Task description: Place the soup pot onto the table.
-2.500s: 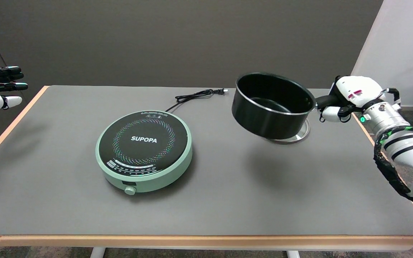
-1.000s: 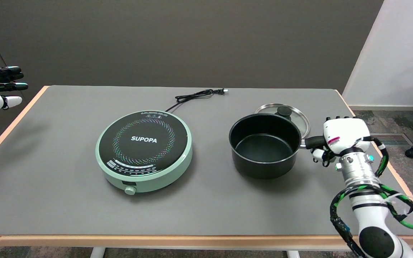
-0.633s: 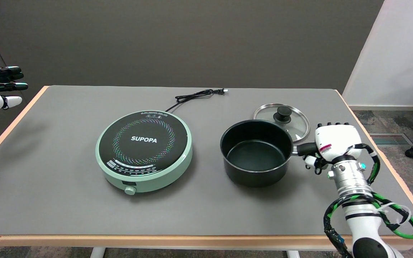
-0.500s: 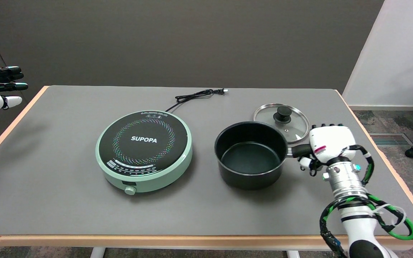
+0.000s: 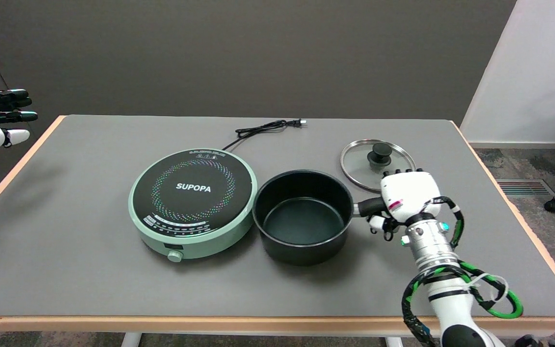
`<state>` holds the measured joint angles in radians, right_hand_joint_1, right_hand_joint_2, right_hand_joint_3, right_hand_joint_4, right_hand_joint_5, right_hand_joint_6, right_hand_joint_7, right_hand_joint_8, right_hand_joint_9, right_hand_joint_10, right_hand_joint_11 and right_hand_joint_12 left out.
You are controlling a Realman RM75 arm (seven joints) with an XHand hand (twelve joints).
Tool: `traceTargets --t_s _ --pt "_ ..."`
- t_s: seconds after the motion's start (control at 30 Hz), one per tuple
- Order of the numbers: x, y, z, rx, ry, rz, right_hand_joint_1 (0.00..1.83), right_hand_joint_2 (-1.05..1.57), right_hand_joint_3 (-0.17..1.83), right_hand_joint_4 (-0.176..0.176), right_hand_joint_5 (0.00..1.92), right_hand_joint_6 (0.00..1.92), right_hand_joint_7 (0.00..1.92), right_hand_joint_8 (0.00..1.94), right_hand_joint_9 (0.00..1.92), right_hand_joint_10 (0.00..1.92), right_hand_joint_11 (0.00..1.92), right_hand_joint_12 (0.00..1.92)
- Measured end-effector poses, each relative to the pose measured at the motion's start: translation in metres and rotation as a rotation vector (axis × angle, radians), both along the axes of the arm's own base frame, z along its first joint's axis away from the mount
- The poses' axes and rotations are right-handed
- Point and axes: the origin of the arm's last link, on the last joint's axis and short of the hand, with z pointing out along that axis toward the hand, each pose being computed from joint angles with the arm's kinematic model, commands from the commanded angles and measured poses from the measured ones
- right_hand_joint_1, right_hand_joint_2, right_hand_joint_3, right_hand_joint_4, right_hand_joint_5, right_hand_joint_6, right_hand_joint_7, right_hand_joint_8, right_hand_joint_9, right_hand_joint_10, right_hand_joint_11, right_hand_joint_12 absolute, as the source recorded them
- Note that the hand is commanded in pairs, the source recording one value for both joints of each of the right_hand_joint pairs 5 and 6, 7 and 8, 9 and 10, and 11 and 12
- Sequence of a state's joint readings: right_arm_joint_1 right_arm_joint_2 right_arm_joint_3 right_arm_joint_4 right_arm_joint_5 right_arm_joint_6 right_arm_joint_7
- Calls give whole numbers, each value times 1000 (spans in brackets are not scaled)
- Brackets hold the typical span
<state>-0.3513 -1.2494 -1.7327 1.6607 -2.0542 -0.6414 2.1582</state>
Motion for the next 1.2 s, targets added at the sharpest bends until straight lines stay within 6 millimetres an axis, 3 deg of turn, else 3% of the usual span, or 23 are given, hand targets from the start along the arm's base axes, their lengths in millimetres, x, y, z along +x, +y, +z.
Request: traceTargets --t_s 0.57,1.2 --pt "-13 -7 -12 25 -27 -30 888 761 782 -57 1845 1845 1845 1845 1845 1845 1845 1845" --pt "-11 -5 14 -39 11 -27 888 748 788 -59 1830 1830 1830 1830 1830 1830 1830 1830"
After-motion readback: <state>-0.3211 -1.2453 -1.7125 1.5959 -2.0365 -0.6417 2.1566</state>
